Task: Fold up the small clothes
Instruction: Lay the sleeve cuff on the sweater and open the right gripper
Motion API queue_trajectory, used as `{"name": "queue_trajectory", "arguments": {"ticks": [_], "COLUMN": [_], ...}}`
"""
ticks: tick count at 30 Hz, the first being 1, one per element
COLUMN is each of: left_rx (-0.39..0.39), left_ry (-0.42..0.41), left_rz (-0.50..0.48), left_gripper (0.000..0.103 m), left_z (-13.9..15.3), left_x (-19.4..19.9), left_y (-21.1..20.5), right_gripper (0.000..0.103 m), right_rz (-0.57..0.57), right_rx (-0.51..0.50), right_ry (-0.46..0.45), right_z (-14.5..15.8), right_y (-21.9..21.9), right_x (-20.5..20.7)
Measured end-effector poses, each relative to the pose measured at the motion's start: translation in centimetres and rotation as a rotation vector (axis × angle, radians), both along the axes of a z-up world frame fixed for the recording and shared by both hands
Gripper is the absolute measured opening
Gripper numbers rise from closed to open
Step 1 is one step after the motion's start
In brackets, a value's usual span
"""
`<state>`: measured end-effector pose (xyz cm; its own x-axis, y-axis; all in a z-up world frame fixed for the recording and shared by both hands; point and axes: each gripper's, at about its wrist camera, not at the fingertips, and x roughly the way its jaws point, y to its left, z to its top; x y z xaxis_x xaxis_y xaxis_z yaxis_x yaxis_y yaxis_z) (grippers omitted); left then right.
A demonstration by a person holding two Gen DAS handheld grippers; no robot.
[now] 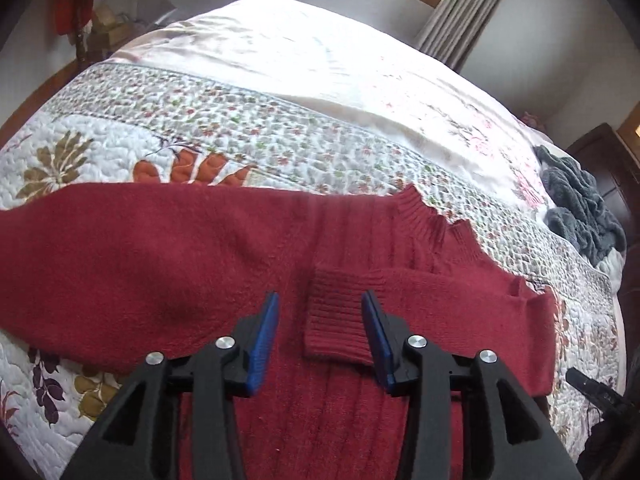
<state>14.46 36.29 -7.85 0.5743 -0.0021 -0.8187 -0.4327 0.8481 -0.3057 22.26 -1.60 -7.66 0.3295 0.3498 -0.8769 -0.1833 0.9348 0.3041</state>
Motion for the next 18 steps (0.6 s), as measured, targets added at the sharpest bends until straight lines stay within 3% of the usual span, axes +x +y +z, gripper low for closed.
{"name": "queue_trajectory", "arguments": {"ticks": [4, 9, 13, 18], "left_rx": [-0.014, 0.009, 0.039, 0.060], "left_ry": [0.026, 0.124, 0.123, 0.118], "left_rz": [-0.076, -0.123, -0.155, -0.166], "left_gripper": [0.045, 0.045, 0.045, 0.049], "left_z": [-0.9, -4.9, -6.4, -7.0], "left_x": [1.8, 3.3, 3.1, 3.2], "left_y": [-2.9, -5.1, -5.4, -5.8], "right_gripper": [0.040, 0.039, 0.039, 0.040], "right_rz": [0.055, 0.037, 0.015, 0.002], "right_rx": [-0.017, -0.068, -0.027, -0.023], "right_ry": [0.020, 0.099, 0.144, 0.152], "right_z": [-0.9, -5.1, -8.0, -8.5], "right_y": [3.1, 4.2, 3.3, 3.4], "right_x": [0.5, 1.2, 1.4, 1.7]}}
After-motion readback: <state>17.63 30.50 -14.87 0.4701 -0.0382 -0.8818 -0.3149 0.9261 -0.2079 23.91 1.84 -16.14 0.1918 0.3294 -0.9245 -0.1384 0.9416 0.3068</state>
